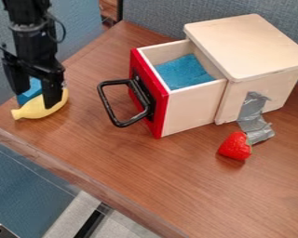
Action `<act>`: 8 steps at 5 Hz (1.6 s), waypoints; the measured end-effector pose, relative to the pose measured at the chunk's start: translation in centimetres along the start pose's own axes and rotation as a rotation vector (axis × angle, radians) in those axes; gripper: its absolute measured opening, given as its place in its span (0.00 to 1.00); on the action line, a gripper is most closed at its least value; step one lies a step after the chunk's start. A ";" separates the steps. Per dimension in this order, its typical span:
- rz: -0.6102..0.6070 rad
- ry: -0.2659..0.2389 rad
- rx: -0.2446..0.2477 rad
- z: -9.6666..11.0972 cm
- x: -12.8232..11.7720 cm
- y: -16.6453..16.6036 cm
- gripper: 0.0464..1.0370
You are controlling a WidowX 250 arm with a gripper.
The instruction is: Put the yellow toy in the drawer
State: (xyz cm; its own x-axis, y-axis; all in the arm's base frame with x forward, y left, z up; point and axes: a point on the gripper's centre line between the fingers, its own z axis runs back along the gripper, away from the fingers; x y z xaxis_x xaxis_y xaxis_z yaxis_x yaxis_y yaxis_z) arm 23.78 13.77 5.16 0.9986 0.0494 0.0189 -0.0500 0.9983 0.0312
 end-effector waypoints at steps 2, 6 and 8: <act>-0.062 -0.028 0.026 -1.5 0.0 -0.2 0.96; -0.042 0.014 0.045 -4.9 2.7 1.2 0.91; 0.021 0.025 -0.009 -4.9 2.4 1.2 0.53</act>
State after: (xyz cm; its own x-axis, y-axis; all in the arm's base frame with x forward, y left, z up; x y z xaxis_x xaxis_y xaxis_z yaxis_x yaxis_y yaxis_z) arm 26.16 15.27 0.32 0.9975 0.0708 -0.0052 -0.0706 0.9973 0.0220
